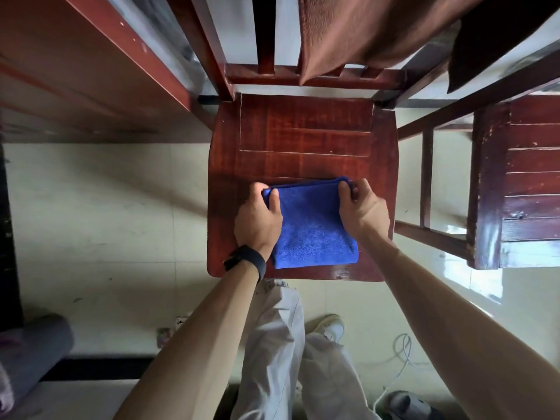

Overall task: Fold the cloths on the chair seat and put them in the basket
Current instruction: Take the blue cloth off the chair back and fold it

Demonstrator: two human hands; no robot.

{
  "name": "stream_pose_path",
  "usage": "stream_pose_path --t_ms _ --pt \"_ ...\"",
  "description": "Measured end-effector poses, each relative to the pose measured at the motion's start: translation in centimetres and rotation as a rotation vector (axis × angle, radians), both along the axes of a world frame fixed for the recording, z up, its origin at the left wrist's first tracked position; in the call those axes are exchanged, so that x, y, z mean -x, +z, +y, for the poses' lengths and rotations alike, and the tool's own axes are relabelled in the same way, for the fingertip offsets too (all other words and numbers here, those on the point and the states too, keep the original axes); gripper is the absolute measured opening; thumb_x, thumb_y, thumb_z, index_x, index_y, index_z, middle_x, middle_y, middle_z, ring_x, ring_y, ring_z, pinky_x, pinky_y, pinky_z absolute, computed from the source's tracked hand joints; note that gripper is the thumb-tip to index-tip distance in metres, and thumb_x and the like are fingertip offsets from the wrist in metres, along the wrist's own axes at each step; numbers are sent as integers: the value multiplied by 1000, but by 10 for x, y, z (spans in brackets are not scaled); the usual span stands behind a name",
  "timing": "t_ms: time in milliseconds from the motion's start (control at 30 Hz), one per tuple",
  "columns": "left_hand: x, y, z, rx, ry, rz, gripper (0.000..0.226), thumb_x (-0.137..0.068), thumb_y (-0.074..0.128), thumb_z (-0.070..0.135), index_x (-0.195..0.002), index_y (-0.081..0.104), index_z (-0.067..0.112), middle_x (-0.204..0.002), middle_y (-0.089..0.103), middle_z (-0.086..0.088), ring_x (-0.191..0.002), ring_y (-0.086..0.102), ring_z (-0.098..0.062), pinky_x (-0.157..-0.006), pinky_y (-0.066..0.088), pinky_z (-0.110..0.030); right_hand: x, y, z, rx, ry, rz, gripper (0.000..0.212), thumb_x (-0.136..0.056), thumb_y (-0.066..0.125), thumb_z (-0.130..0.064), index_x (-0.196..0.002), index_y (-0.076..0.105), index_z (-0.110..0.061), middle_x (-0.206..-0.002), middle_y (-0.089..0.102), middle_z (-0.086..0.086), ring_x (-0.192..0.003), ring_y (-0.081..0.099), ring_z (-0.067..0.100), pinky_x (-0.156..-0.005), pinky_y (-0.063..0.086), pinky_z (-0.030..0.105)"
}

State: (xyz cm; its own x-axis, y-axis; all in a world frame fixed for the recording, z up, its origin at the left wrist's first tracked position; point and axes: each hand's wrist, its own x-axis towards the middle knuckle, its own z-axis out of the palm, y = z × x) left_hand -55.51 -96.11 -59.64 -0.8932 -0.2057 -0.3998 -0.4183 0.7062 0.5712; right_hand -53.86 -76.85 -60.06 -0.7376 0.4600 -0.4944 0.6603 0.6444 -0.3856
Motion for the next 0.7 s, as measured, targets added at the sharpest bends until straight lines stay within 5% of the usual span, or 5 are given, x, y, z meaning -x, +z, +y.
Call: stream_pose_path --t_ms 233,467,567,700 --pt "-7 4 -2 -57 18 -3 21 -97 55 37 -111 54 21 -89 72 -6 -82 67 -36 -64 51 -40 5 -2 3 -92 35 -38 55 -96 36 -67 -99 64 -20 -94 73 11 -93 63 41 -70 43 37" --pt "-1 1 -5 46 -47 8 23 -101 46 40 -116 58 27 -95 73 -3 -88 66 -34 -61 41 -32 16 0 10 -160 -3 -47 74 -88 36 -82 -71 60 -15 -77 70 11 -81 64 39 -65 45 35" --pt "4 1 -4 135 -110 -7 26 -101 43 40 -119 56 27 -101 71 -5 -90 66 -36 -63 48 -38 18 3 8 -186 -4 -73 78 -86 28 -85 -84 65 -16 -85 71 12 -88 64 40 -73 49 39" --pt "-5 9 -1 234 -136 14 44 -97 47 44 -134 50 21 -122 58 -9 -100 62 -35 -69 52 -42 10 12 5 -194 3 9 60 -93 30 -74 -95 49 -17 -98 67 11 -95 62 39 -77 44 42"
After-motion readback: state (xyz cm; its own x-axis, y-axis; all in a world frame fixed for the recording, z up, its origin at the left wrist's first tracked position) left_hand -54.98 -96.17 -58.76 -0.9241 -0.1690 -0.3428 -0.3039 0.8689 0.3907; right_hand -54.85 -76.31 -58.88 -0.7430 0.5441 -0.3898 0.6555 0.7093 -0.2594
